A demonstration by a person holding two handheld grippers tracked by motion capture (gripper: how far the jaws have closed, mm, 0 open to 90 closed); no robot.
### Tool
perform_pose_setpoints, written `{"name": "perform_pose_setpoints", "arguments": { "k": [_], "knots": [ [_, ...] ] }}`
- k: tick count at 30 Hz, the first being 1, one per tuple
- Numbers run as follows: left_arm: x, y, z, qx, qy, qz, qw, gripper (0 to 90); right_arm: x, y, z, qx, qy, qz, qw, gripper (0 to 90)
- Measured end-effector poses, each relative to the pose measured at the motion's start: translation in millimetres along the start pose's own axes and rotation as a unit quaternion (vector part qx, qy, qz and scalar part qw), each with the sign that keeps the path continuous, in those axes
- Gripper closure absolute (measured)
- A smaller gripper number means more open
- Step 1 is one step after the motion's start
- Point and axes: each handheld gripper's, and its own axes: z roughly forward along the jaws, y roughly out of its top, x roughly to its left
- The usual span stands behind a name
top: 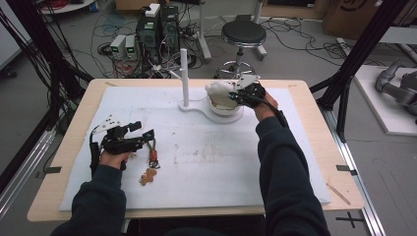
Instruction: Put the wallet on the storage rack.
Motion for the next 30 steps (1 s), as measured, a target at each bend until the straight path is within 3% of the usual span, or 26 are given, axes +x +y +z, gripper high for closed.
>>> {"name": "perform_pose_setpoints", "arguments": {
  "k": [2,4,7,8,9,11,14,15,16,18,19,24,30],
  "knots": [
    [0.1,-0.3,-0.2,-0.001,0.0,-0.003,1.0,23.5,-0.6,-2.1,2.0,0.006,-0.015,0.025,0.9996,57.1],
    [0.4,-0.4,-1.0,0.0,0.001,-0.003,1.0,23.5,-2.5,-4.4,-1.2,-0.002,-0.019,0.055,0.9983,51.3],
    [0.3,-0.4,-1.2,0.001,0.003,-0.004,1.0,23.6,-5.5,-8.6,-13.0,-0.028,-0.011,0.081,0.9963,57.6],
    [0.3,-0.6,-0.9,0.002,0.003,-0.003,1.0,23.9,-8.3,-10.5,-21.3,-0.035,-0.002,0.09,0.9953,69.9],
    [0.2,-0.5,-0.7,0.003,0.003,-0.002,1.0,23.9,-8.3,-10.5,-21.3,-0.035,-0.002,0.09,0.9953,69.9],
    [-0.3,-0.5,-0.5,0.003,0.003,-0.003,1.0,23.8,-10.4,-12.1,-26.4,-0.04,0.006,0.093,0.9948,79.3],
    [-0.2,-0.6,-0.4,0.003,0.003,-0.005,1.0,23.9,-9.8,-12.9,-23.9,-0.019,0.003,0.085,0.9962,88.7],
    [-0.2,-0.5,-0.4,0.002,0.004,-0.005,1.0,23.9,-9.8,-12.9,-23.9,-0.019,0.003,0.085,0.9962,88.7],
    [-0.2,-0.6,-0.3,0.003,0.004,-0.005,1.0,23.9,-6.9,-13.6,-16.0,0.018,-0.006,0.085,0.9962,88.6],
    [-0.3,-0.7,-0.3,0.002,0.004,-0.006,1.0,23.9,-5.8,-14.2,-12.8,0.028,-0.007,0.086,0.9959,86.0],
    [0.1,-0.5,-0.6,0.003,0.004,-0.005,1.0,23.8,-4.2,-13.3,-11.7,0.028,-0.019,0.101,0.9943,80.5],
    [0.5,-0.7,-0.9,0.005,0.005,-0.007,1.0,23.8,-4.4,-6.8,-23.0,-0.013,-0.016,0.128,0.9916,73.9],
    [-0.5,-0.5,-0.9,0.004,0.005,-0.006,1.0,23.9,3.9,3.2,-34.1,-0.045,0.027,0.138,0.989,68.2]
  ]
}}
